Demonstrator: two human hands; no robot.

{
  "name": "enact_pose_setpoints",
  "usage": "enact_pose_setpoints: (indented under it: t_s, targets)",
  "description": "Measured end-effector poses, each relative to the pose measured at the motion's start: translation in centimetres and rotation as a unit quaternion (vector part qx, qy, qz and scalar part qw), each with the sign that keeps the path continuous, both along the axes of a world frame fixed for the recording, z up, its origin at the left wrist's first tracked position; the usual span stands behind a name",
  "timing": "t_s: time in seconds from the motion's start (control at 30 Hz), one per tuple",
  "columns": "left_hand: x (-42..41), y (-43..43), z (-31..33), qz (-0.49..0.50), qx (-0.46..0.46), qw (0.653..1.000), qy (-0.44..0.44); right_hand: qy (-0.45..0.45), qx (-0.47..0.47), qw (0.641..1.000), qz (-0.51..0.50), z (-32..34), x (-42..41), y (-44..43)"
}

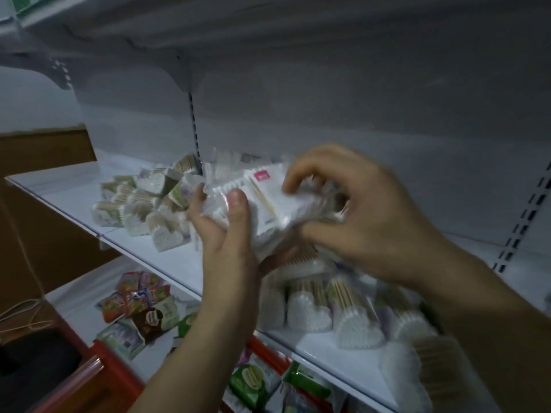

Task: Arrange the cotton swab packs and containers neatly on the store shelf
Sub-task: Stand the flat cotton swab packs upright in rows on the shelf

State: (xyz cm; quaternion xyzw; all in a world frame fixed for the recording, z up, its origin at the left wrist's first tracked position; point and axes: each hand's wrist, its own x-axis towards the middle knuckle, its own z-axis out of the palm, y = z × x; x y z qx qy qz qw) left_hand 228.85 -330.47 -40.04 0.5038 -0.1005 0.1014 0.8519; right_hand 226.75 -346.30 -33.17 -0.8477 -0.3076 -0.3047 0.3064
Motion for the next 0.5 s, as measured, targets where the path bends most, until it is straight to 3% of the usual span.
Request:
enact_pose_setpoints:
  t_s: [0.1, 0.3, 0.37, 0.4, 0.5]
  targets:
    - [0.2, -0.3, 0.4, -0.08, -0.052, 0.995, 0.026, 0.042, -0.019, 0.998, 0.043, -1.0, -0.3, 0.0]
    - [0.2, -0.1, 0.0, -0.081, -0.041, 0.996, 0.01, 0.177, 0.167, 0.96, 0.137, -1.1, -0.3, -1.6]
    - [0.3, 0.4, -0.1, -0.068, -0.047, 0.997, 0.01, 0.162, 0.208, 0.964, 0.037, -1.1, 1.7, -2.6]
    - [0.4, 0.5, -0.2, -0.059, -0.046, 0.997, 0.007, 0.137, 0.186, 0.972, -0.047, -1.1, 3.4, -3.2]
    - [0.6, 0.7, -0.6, -0.043, -0.041, 0.998, 0.006, 0.119, -0.02, 0.964, -0.238, -0.8, 8.2, -4.1]
